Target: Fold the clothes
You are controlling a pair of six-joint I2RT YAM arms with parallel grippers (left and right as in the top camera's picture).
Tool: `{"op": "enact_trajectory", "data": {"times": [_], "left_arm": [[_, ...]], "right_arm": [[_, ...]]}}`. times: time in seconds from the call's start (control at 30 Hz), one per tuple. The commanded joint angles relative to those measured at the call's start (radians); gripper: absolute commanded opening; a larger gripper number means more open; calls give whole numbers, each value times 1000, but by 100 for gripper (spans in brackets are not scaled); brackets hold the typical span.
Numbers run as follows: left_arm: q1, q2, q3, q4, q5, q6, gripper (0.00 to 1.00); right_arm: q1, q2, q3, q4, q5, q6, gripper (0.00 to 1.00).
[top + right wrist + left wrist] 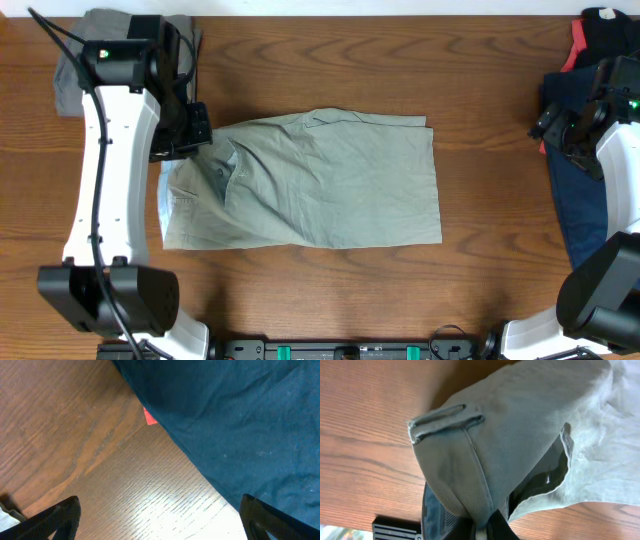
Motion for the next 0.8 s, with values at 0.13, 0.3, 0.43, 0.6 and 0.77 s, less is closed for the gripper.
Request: {"op": "enact_trajectory", "data": {"times": [0.13, 0.3, 0.43, 0.6, 0.77], "left_arm": [[51, 62, -69, 26, -16, -16, 6], [100, 93, -129, 68, -16, -16, 7], [144, 111, -189, 78, -15, -16, 59], [185, 111, -235, 97, -15, -16, 98], [208, 111, -269, 162, -15, -4, 98]], "right_arm": [[-1, -10, 1, 0, 11, -12, 99], [-1, -10, 1, 0, 11, -12, 99], [-1, -10, 1, 0, 11, -12, 99], [-1, -10, 1, 0, 11, -12, 99], [-1, -10, 1, 0, 11, -13, 99]]}}
